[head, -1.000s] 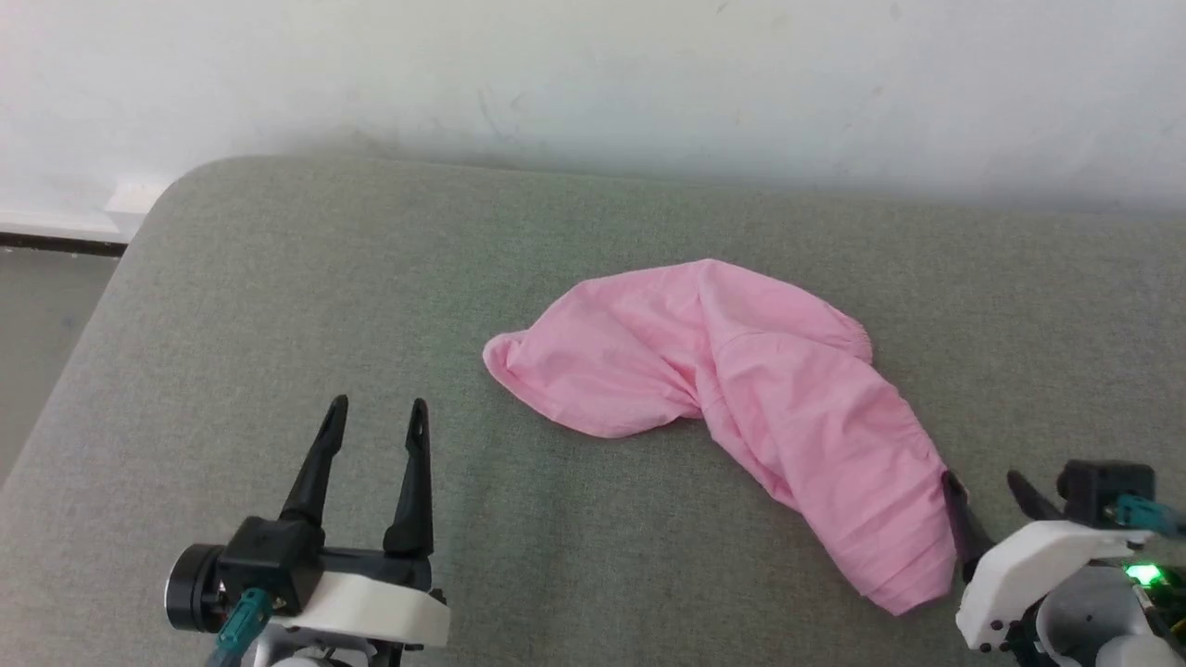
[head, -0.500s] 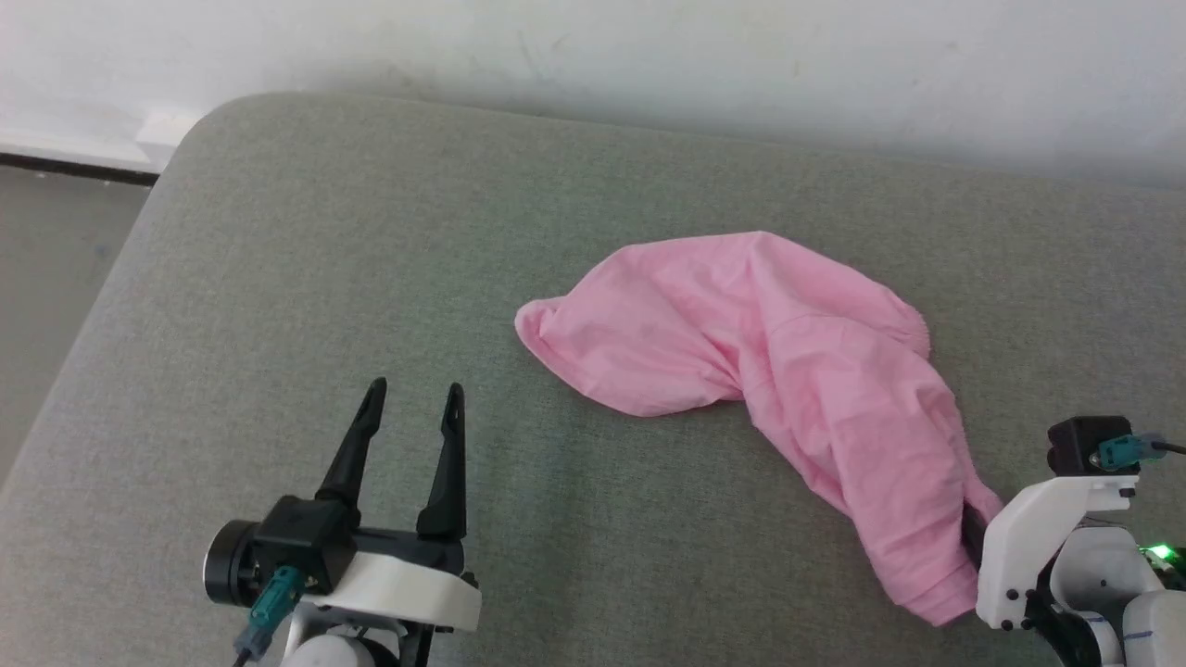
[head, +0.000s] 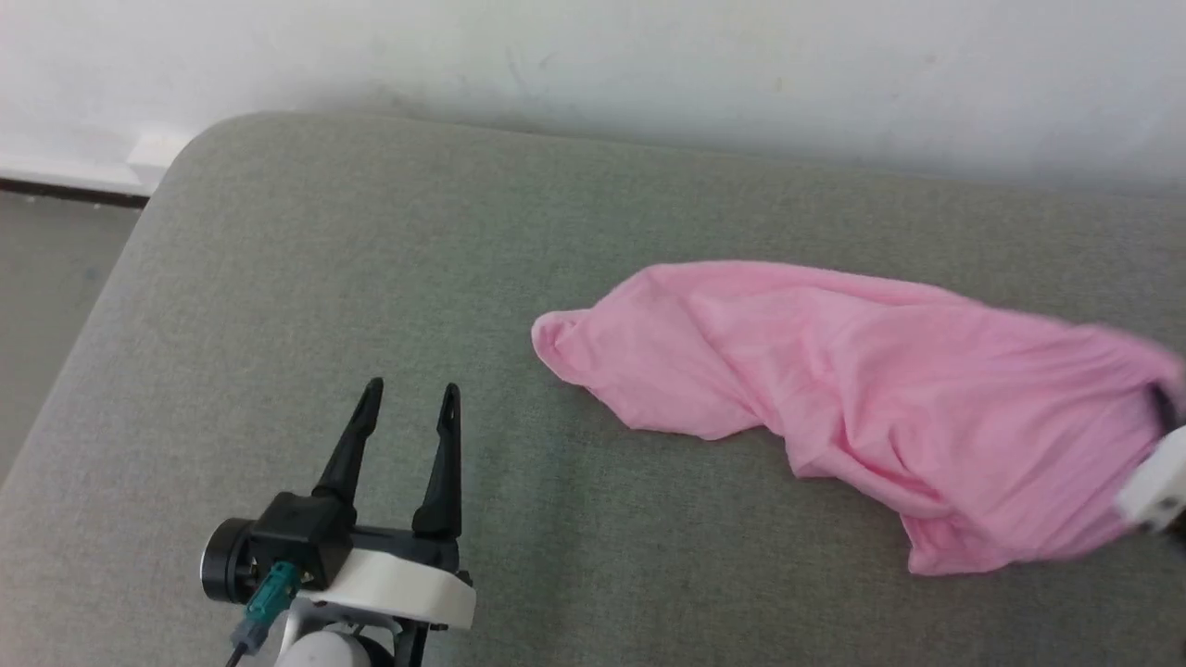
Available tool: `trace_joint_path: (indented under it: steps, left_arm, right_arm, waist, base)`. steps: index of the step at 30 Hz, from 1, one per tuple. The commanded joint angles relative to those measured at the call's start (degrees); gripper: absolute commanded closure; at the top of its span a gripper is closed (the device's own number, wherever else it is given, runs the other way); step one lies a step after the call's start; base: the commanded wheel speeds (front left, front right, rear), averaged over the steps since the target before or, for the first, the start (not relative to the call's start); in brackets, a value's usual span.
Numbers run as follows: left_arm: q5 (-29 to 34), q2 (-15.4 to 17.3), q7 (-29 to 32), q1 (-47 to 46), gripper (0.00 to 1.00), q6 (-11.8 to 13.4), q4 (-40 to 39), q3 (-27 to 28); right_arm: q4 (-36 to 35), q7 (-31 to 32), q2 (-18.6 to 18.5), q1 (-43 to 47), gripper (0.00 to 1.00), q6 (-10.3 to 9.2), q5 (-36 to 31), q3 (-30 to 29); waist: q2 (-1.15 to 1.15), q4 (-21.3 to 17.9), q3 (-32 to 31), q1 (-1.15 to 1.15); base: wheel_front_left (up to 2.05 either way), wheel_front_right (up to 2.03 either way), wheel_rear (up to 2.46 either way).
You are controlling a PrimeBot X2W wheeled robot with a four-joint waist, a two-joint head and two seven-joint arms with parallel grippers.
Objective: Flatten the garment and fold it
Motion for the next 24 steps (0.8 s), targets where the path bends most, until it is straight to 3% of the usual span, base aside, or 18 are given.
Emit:
trace_joint_path:
  steps: [1, 7, 12, 18, 24]
  left_arm:
    - [0.8, -0.2, -0.3, 0.5, 0.0, -0.7, 0.2, 0.5]
    - [1.0, -0.8, -0.3, 1.2, 0.0, -1.4, 0.6, 0.8]
    - [1.3, -1.6, -0.3, 1.9, 0.0, -2.2, 1.1, 0.4]
    - [1.5, -2.5, -0.3, 2.3, 0.0, -3.0, 1.2, 0.5]
    - [1.7, -3.1, -0.3, 1.6, 0.0, -4.0, 1.6, 0.3]
  right_arm:
    - [-2.6, -0.5, -1.3, -3.7, 1.0, -0.11, -0.8, -3.5]
    - [-9.1, -0.5, -4.2, -11.0, 1.0, -0.11, -2.1, -8.4]
    - [-16.2, 1.8, -5.2, -16.4, 1.0, -0.11, -2.5, -4.2]
    - [-20.5, 5.5, -2.3, -13.1, 1.0, -0.11, -1.6, 11.4]
    - [-9.6, 2.3, -1.2, -8.6, 1.0, -0.11, 2.3, 33.7]
  waist:
    - [0.0, -1.8, -1.9, 0.0]
    - [0.0, -2.7, -3.6, 0.0]
    - [0.0, -2.3, -4.8, 0.0]
    - [0.0, -0.3, -4.9, 0.0]
    - [0.0, 1.9, -3.1, 0.0]
  base:
    - [0.0, 0.0, 0.0]
    - [0.0, 0.0, 0.0]
    - [0.0, 0.0, 0.0]
    - [0.0, 0.0, 0.0]
    - [0.0, 0.0, 0.0]
